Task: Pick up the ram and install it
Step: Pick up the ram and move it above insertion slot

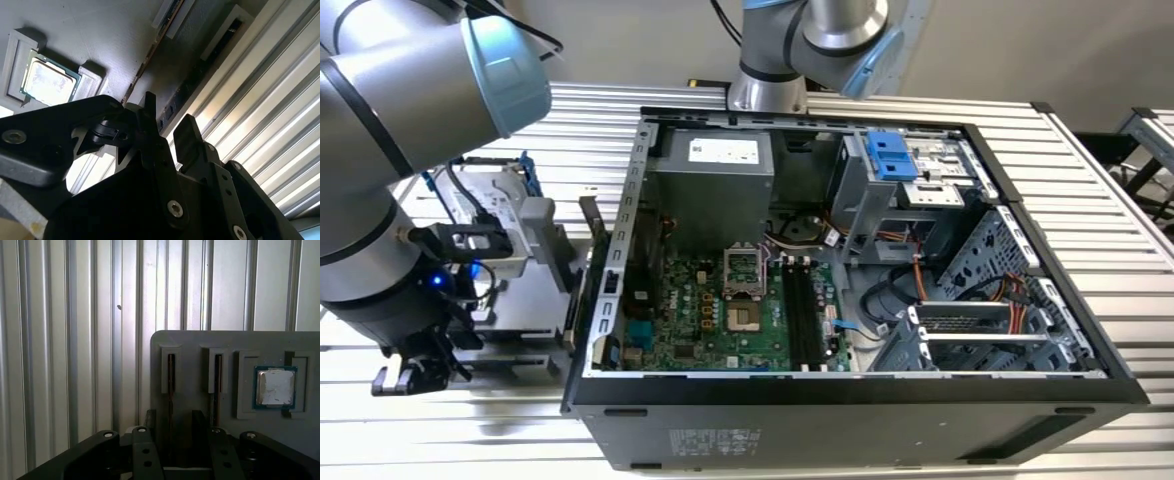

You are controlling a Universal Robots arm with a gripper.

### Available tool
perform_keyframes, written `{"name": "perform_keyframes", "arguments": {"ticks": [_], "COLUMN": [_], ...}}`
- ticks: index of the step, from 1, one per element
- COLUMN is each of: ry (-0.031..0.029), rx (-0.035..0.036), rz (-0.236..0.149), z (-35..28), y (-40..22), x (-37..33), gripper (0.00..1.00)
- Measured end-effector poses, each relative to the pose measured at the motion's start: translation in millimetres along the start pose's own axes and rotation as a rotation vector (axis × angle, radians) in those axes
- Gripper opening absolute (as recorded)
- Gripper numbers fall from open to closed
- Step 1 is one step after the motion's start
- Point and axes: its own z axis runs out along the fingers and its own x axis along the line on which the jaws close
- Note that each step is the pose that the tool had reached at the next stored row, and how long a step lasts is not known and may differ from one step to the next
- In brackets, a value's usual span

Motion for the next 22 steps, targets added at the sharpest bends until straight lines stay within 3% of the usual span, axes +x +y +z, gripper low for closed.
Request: {"name": "perform_keyframes", "arguments": {"ticks": [4,5,22], "ry": [0.0000,0.0000,0.0000], "rx": [0.0000,0.0000,0.0000], "rz": [0.000,0.000,0.000], "z": [-0.1,-0.1,-0.5], "y": [0.0,0.0,0.0], "x": [0.0,0.0,0.0], "gripper": [1.00,0.00,0.00]}}
